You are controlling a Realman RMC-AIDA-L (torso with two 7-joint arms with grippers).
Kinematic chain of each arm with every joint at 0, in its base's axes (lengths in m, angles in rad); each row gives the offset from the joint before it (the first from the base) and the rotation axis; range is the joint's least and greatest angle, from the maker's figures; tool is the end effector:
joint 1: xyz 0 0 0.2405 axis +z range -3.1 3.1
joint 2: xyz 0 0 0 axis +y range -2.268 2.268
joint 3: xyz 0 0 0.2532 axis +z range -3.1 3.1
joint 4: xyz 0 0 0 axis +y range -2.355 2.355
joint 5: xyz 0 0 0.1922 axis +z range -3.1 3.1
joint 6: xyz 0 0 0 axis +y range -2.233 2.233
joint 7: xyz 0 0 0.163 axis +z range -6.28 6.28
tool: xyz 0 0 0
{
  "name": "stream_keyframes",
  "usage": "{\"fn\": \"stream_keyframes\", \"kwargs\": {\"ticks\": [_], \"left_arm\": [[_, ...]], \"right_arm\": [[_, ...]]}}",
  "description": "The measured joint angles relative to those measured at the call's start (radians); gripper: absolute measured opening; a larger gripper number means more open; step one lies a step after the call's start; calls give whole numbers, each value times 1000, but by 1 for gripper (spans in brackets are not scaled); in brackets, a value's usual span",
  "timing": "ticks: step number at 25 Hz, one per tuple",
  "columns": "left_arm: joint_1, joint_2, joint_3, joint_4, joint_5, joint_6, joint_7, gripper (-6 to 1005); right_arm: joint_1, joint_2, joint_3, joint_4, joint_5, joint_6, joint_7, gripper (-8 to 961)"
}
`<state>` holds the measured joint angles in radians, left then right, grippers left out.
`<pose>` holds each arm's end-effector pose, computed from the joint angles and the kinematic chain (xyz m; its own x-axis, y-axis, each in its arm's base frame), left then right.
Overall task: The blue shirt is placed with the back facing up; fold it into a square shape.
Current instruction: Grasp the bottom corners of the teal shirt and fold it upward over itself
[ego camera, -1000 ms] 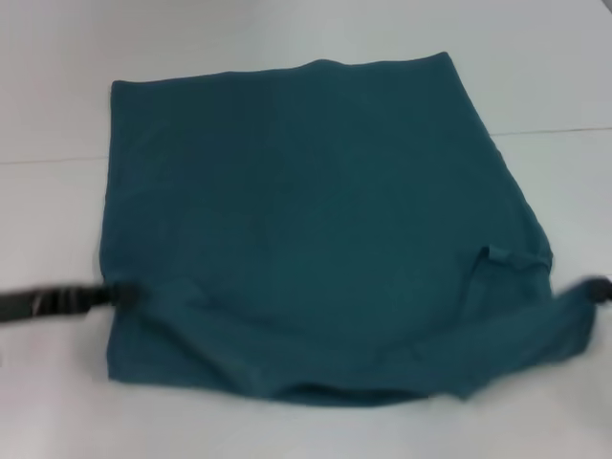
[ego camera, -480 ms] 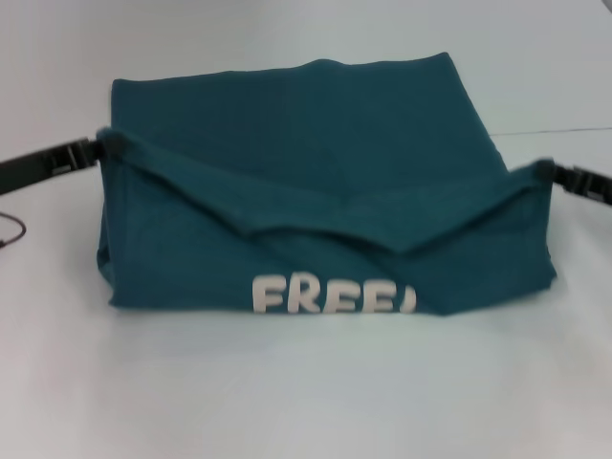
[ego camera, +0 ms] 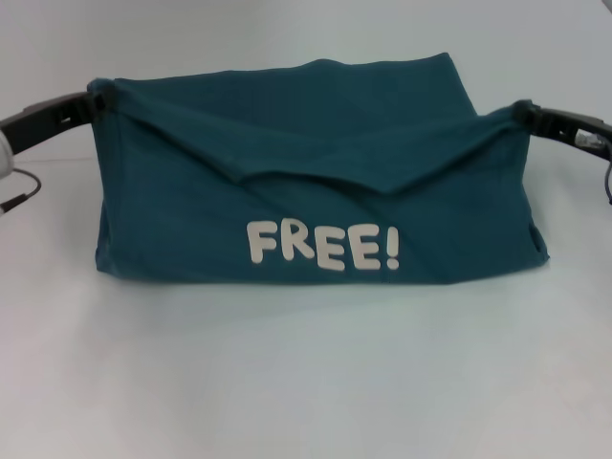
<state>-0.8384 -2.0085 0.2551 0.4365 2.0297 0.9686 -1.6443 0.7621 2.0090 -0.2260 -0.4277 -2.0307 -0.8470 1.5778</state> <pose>-0.2352 0.4609 0.0439 0.4465 0.4105 0.7950 0.8748 -0.3870 -0.2915 0.2892 0.4467 0.0518 0.4487 -0.4180 -0.7899 -0.8935 -0.2266 -0.3876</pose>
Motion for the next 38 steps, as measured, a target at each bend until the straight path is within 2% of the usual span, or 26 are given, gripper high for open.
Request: {"fn": "stream_keyframes", "kwargs": {"ticks": [3, 9, 12, 16, 23, 31, 38], "left_arm": [[-22, 0, 1, -15, -12, -50, 38, 29], [-39, 0, 1, -33, -56, -99, 84, 29], [-42, 0, 3, -86, -132, -152, 163, 29], [-38, -8, -2, -103, -150, -175, 191, 28], [-32, -40, -4, -114, -204, -211, 265, 28], [-31, -51, -4, -136, -218, -221, 294, 28], [-27, -52, -4, -141, -218, -222, 296, 29]], "right_arm": [[18, -5, -27, 2, 25, 51, -8, 64], [54, -30, -67, 24, 32, 123, -2, 63], [67, -37, -70, 53, 32, 159, -11, 63], [69, -33, -70, 67, 32, 185, -19, 63], [74, -25, -70, 120, 106, 253, -117, 63], [66, -13, -70, 131, 133, 278, -141, 63], [64, -7, -70, 132, 133, 280, -149, 64]]}}
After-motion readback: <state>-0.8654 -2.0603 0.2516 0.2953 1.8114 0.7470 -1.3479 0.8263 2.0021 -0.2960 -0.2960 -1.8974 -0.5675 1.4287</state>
